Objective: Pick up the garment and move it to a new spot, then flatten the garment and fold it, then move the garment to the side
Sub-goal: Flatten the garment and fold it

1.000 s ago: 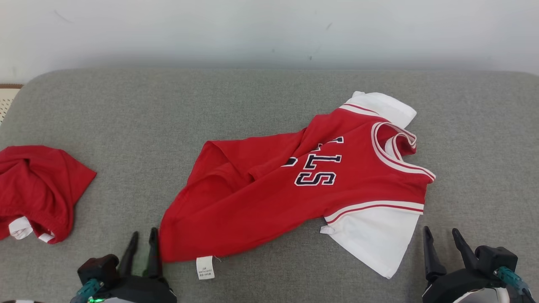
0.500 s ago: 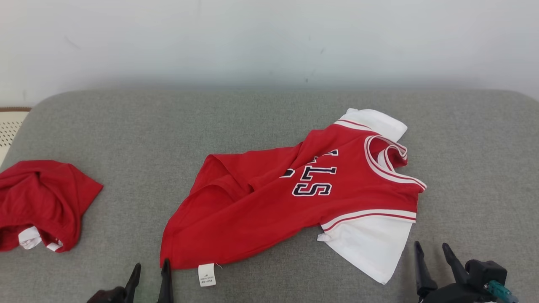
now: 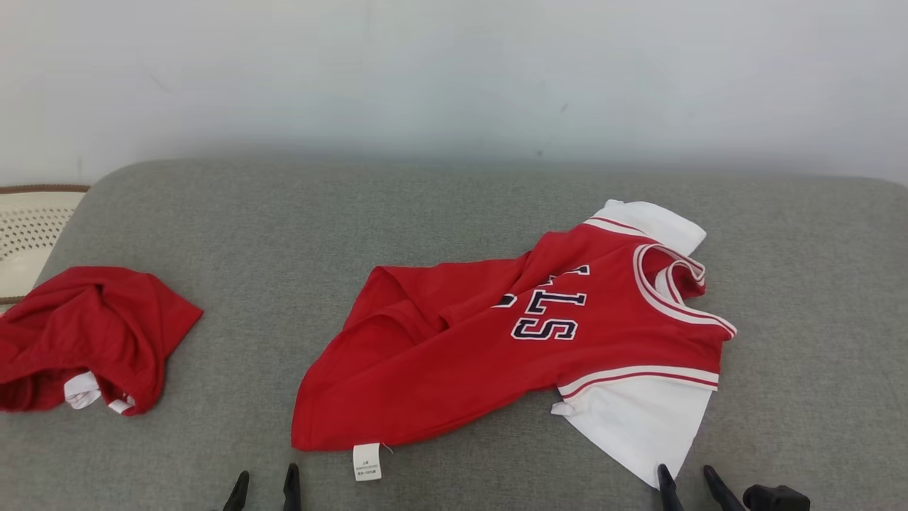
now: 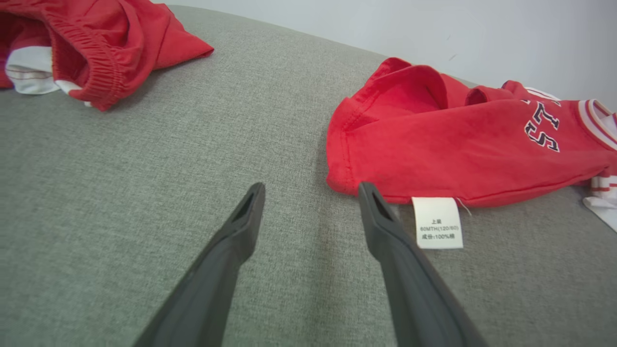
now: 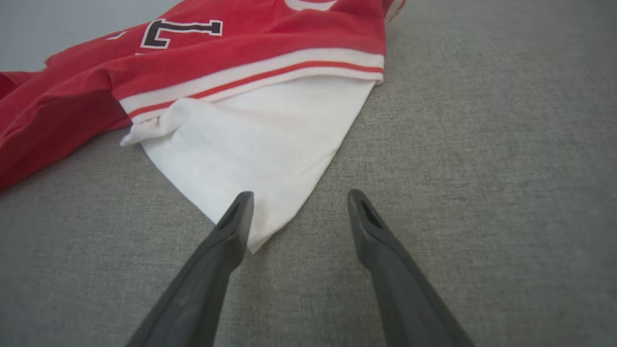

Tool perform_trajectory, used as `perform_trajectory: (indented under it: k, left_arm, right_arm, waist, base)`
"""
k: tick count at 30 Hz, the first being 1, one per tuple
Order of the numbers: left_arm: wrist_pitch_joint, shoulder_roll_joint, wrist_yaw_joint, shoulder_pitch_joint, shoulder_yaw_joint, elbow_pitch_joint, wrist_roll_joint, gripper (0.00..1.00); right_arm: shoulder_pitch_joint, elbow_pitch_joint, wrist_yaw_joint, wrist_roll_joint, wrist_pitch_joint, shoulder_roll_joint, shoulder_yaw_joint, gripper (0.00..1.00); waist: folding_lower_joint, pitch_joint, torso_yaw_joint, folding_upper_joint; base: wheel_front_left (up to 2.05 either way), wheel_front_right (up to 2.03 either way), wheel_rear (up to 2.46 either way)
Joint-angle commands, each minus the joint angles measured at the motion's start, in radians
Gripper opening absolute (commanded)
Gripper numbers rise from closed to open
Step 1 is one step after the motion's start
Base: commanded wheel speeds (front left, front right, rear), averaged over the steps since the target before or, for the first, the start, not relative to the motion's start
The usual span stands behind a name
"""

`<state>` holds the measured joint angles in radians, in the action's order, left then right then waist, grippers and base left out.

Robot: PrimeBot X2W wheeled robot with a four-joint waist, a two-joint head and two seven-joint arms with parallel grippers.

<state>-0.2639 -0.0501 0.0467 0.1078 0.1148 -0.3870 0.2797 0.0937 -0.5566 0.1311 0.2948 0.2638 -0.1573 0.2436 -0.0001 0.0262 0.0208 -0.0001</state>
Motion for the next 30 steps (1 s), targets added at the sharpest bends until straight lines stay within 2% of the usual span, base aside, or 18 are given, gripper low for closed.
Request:
perform_trajectory:
  k: [1, 11, 12, 14, 15, 16, 24, 30]
  left_arm:
    - [-0.001, -0.001, 0.0, -0.001, 0.003, -0.001, 0.002, 1.0]
    - [-0.001, -0.001, -0.015, 0.013, 0.015, 0.005, -0.011, 1.0]
    - [-0.001, -0.001, -0.015, 0.012, 0.017, 0.005, -0.012, 1.0]
    - [-0.001, -0.001, -0.015, 0.013, 0.017, 0.007, -0.013, 1.0]
    - [-0.001, -0.001, -0.015, 0.015, 0.017, 0.008, -0.014, 1.0]
    - [-0.001, -0.001, -0.014, 0.017, 0.018, 0.01, -0.015, 1.0]
    - [-0.001, -0.001, -0.018, 0.019, 0.024, 0.016, -0.007, 1.0]
    - [-0.001, -0.001, -0.036, 0.012, 0.045, 0.005, 0.016, 1.0]
  right_arm:
    - [-0.002, -0.006, -0.001, 0.007, 0.0, 0.001, 0.002, 1.0]
    - [0.037, -0.118, 0.0, 0.002, -0.004, 0.024, 0.019, 0.99]
    - [0.04, -0.132, 0.0, 0.005, -0.005, 0.025, 0.019, 0.79]
    - [0.041, -0.157, 0.0, 0.009, -0.008, 0.026, 0.024, 0.22]
    - [0.039, -0.164, 0.0, 0.013, -0.008, 0.026, 0.023, 0.04]
    - [0.04, -0.169, 0.0, 0.016, -0.009, 0.025, 0.021, 0.0]
    - [-0.007, -0.153, -0.004, 0.03, -0.007, -0.023, -0.032, 0.0]
    - [-0.044, -0.119, -0.005, 0.019, -0.007, -0.042, -0.073, 0.0]
  waist:
    - [0.0001, 0.004, 0.011, 0.0001]
    - [0.0001, 0.019, 0.069, 0.0001]
    - [0.0001, 0.021, 0.072, 0.0001]
    - [0.0001, 0.026, 0.076, 0.0001]
    - [0.0001, 0.028, 0.077, 0.0001]
    - [0.0001, 0.031, 0.078, 0.0001]
    - [0.0001, 0.02, 0.046, 0.0001]
    - [0.0001, 0.002, 0.007, 0.0001]
  base:
    - [0.0, 0.0, 0.0]
    - [0.0, 0.0, 0.0]
    - [0.0, 0.0, 0.0]
    - [0.0, 0.0, 0.0]
    - [0.0, 0.0, 0.0]
    - [0.0, 0.0, 0.0]
    - [0.0, 0.0, 0.0]
    - [0.0, 0.0, 0.0]
